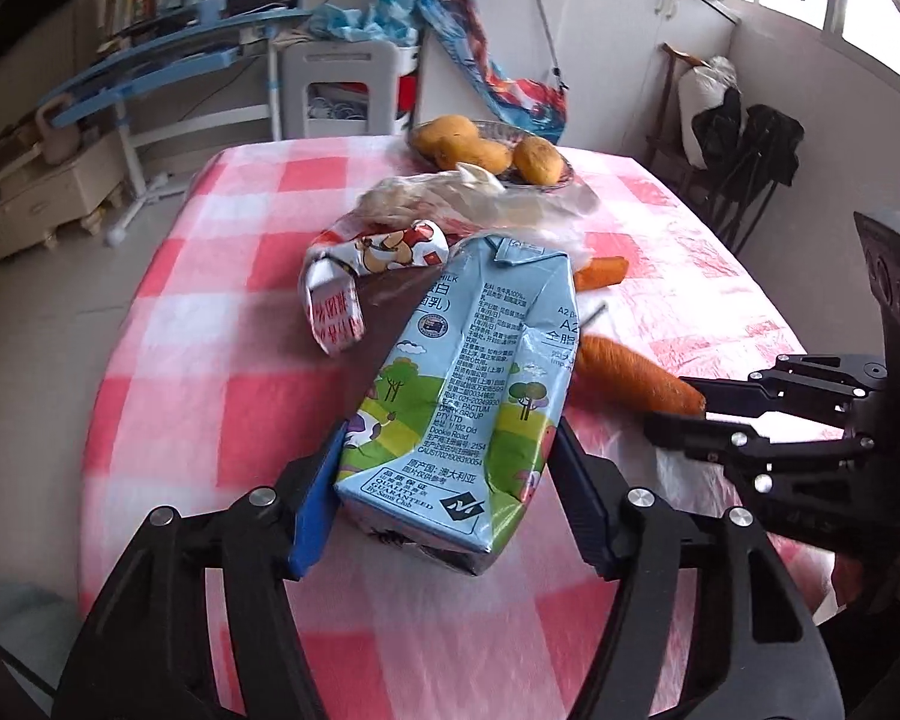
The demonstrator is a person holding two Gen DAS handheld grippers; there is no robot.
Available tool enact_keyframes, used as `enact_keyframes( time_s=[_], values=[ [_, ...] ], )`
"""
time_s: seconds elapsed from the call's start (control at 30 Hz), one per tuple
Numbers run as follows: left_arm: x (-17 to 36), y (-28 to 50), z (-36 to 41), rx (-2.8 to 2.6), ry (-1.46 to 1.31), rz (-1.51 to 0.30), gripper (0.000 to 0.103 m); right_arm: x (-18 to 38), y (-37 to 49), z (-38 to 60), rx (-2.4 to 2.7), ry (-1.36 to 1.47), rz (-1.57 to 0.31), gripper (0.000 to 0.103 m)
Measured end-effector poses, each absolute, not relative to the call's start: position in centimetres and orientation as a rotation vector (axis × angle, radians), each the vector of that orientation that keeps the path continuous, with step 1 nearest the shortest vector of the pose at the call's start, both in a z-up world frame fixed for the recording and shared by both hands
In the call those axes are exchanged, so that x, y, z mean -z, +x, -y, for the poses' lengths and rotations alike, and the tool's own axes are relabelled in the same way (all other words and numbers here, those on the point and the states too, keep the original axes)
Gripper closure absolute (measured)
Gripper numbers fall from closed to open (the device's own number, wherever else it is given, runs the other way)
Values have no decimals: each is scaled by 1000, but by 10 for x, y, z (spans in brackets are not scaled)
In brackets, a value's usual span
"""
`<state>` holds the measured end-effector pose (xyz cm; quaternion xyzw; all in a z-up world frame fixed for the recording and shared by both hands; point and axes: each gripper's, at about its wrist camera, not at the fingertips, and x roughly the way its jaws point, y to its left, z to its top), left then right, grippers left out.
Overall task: Collect trash
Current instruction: 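Grasp the blue-and-white milk carton with the left tool while the right tool grasps an orange strip, then carry carton and orange strip over the yellow basin and open both tools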
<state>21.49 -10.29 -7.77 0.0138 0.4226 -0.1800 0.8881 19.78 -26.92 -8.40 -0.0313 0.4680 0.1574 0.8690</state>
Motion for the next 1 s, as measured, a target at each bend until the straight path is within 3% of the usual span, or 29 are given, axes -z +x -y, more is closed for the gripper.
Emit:
enact_keyframes(
  time_s=[0.33, 0.5, 0.57, 0.67, 0.87, 0.9, 0.93, 0.97, 1.0],
  values=[
    [79, 132, 60, 274, -16, -898, 38, 70, 164, 262, -381, 27, -960, 82],
    [76, 135, 71, 221, 36, -887, 24, 73, 145, 259, -404, 102, -964, 91],
    [78, 138, 76, 213, 64, -895, 24, 74, 140, 261, -396, 119, -962, 93],
    [77, 137, 78, 263, 40, -905, 38, 75, 134, 266, -382, 158, -956, 95],
    [68, 120, 67, 280, 1, -873, 41, 73, 130, 268, -352, 174, -936, 96],
    [65, 118, 65, 275, -3, -864, 41, 72, 131, 267, -352, 178, -926, 95],
    [63, 116, 63, 273, -10, -857, 41, 72, 134, 267, -351, 187, -922, 86],
    [62, 114, 61, 271, -16, -852, 41, 73, 136, 266, -341, 187, -920, 66],
    [61, 112, 59, 268, -19, -848, 41, 74, 140, 265, -325, 181, -914, 57]
  ],
)
